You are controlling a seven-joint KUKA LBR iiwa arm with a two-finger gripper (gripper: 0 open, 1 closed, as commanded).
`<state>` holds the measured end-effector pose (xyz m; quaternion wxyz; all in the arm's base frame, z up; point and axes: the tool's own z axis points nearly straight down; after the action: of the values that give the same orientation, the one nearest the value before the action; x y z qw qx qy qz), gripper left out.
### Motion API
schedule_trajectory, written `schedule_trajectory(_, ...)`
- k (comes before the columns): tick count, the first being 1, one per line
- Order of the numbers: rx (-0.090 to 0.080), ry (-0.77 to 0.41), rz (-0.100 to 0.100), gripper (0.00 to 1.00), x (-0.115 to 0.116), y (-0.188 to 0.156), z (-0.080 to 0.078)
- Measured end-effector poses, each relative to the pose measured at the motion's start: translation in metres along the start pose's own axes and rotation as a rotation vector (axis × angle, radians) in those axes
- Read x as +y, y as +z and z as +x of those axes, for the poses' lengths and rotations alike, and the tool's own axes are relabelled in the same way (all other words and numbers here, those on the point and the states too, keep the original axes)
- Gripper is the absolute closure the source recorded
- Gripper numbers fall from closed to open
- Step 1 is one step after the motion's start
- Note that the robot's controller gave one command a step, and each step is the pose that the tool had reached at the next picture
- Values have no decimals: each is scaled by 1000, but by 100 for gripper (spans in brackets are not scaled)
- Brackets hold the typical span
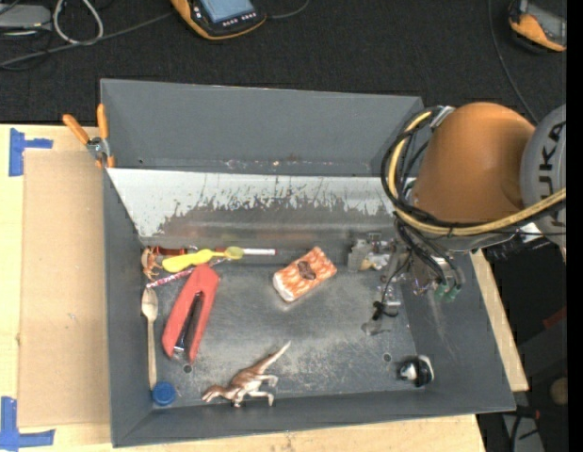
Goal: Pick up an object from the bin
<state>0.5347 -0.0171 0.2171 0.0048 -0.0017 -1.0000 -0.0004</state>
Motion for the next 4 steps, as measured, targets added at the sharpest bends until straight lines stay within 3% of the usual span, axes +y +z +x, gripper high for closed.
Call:
schedule_trajectory(1,-8,0,0,0,0,-5,-1)
schedule_trajectory(2,-10,22,-1,0,38,15,-45)
schedule_trajectory(3,-7,-47,2,0,109,49,-50)
schedule_trajectory(4,-9,84,-2,0,65,103,-51)
